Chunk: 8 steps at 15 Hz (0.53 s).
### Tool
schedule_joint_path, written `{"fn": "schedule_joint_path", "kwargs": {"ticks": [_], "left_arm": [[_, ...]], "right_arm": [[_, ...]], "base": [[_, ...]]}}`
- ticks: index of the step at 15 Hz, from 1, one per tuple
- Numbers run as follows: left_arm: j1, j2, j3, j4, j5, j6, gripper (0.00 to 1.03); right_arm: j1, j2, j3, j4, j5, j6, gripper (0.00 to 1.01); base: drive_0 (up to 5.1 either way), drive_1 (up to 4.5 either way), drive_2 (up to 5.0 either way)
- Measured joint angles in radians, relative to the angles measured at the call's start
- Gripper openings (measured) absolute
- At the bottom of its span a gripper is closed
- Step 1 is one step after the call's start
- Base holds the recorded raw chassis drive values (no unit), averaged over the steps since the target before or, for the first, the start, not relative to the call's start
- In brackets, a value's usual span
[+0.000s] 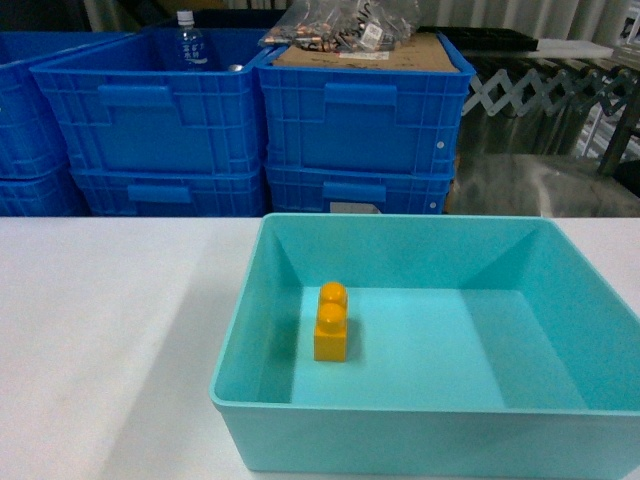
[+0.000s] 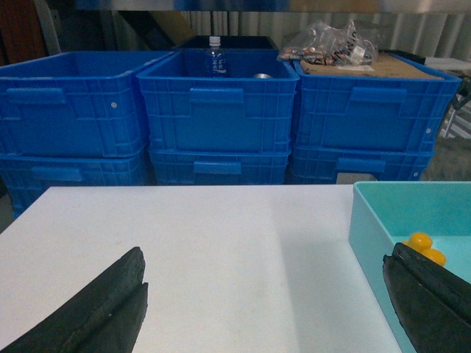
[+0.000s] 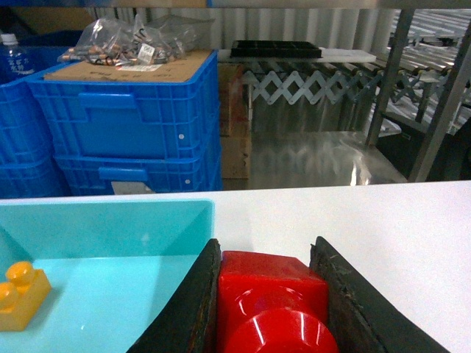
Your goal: Pick red block from blue box to shelf
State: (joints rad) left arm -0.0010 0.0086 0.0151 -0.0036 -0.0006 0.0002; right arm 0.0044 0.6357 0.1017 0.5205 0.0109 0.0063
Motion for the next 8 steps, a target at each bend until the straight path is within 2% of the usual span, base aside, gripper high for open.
{"fn": "schedule_joint_path", "kwargs": {"ticks": [1,2,6,8], "left_arm": [[0.0,0.0,0.0,0.0,0.0,0.0,0.98],[0.0,0.0,0.0,0.0,0.0,0.0,0.98],[0.0,0.0,0.0,0.0,0.0,0.0,0.98],[0.0,0.0,0.0,0.0,0.0,0.0,0.98]], "right_arm": [[-0.011,-0.038,-0.013,-0.017,0.001,0.0,0.29],[-0.008,-0.068,-0.025,-0.032,-0.011,0.0,0.29],[-0.005,-0.191,-0.061,-0.122,-0.011,0.0,0.29],[-0.005,-0.227,-0.09,-0.122,-0.011,0.0,0.29]], "base": [[0.0,0.0,0.0],[0.0,0.0,0.0],[0.0,0.0,0.0],[0.0,0.0,0.0]]}}
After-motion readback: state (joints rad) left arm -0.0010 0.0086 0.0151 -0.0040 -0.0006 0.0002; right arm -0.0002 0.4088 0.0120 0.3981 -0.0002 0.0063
